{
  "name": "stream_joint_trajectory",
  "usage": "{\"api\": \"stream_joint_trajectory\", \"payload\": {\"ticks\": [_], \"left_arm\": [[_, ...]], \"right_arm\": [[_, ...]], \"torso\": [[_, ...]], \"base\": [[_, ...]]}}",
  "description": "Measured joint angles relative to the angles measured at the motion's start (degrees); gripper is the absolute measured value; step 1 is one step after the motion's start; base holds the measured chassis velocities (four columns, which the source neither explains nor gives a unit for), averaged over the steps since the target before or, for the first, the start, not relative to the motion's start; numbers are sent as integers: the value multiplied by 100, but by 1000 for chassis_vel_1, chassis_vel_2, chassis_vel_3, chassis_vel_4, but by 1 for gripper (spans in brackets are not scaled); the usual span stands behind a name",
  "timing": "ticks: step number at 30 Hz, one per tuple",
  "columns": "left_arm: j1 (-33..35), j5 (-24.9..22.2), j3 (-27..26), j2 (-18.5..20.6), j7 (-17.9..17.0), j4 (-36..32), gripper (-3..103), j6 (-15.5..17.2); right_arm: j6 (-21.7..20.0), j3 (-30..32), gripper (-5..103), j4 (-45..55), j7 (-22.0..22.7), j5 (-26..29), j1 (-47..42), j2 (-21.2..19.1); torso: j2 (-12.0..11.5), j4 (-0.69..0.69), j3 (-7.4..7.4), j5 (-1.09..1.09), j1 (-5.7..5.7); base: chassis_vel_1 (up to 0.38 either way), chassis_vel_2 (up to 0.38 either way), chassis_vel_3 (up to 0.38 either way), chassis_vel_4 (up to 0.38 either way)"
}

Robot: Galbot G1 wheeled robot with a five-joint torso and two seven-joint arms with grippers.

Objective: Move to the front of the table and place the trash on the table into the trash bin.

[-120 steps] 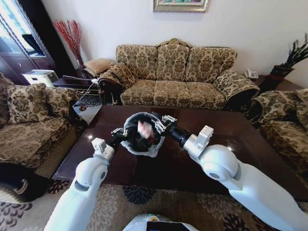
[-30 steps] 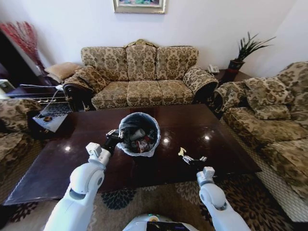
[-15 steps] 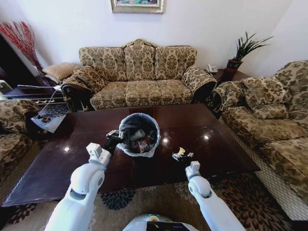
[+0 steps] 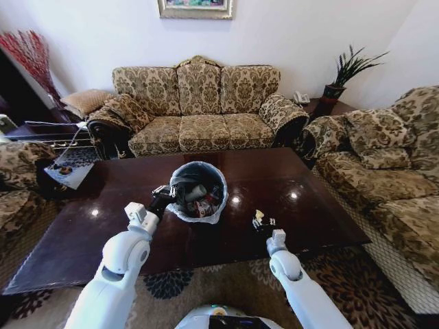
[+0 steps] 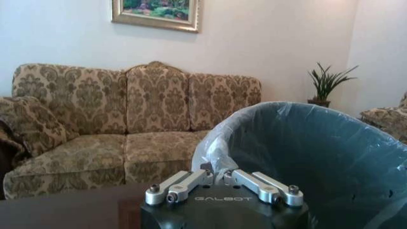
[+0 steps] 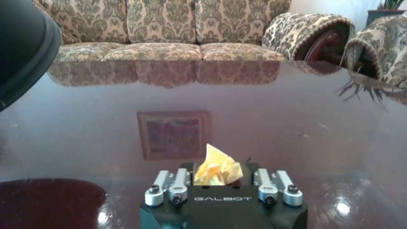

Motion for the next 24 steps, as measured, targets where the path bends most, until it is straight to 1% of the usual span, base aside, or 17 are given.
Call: {"api": "stream_joint_trajectory", "payload": {"ticks": [1, 2, 4, 5, 9, 11, 12, 20, 22, 23, 24], "left_arm": [[-2, -5, -9, 2, 0, -3, 2, 1], [-2, -5, -9, 2, 0, -3, 2, 1], [-2, -9, -11, -5, -1, -16, 2, 3], [-2, -9, -11, -5, -1, -16, 2, 3], [-3, -9, -11, -23, -2, -33, 2, 4], [-3, -9, -10, -24, -2, -35, 2, 4], [-5, -9, -7, -24, -2, -45, 2, 4], [-17, -9, 15, -23, -1, -68, 2, 4], [3, -9, 18, -22, 0, -88, 2, 3], [3, -9, 18, -22, 0, -88, 2, 3], [16, -8, 20, -23, -1, -89, 2, 3]], "right_arm": [[5, -1, 42, -9, -2, 7, 2, 24], [5, -1, 42, -9, -2, 7, 2, 24], [13, -8, 32, -24, -3, 9, 9, 38], [13, -8, 32, -24, -3, 9, 9, 38], [21, -1, 10, -40, 3, 39, 3, 38], [22, 4, 10, -42, 6, 47, -1, 39], [26, 21, 2, -46, 12, 72, -14, 39], [93, 94, 0, 65, 160, 171, -9, 45], [104, 135, 0, 505, 224, 171, 97, -19], [104, 135, 0, 505, 224, 171, 97, -19], [72, 108, 0, 898, 278, 175, 191, -116]], "torso": [[0, 0, 0, 0, 0], [0, 0, 0, 0, 0], [0, 1, 0, 0, 0], [0, 1, 0, 0, 0], [0, 0, 0, 0, 0], [0, 1, 0, 0, 0], [0, 1, 0, 0, 0], [0, -1, 0, 1, 0], [0, 0, 0, 1, 0], [0, 0, 0, 1, 0], [0, 0, 0, 2, 0]], "base": [[0, 0, 0, 0], [0, 0, 0, 0], [0, 0, 0, 0], [0, 0, 0, 0], [0, 0, 0, 0], [0, 0, 0, 0], [0, 0, 0, 0], [0, 0, 0, 0], [0, 0, 0, 0], [0, 0, 0, 0], [0, 0, 0, 0]]}}
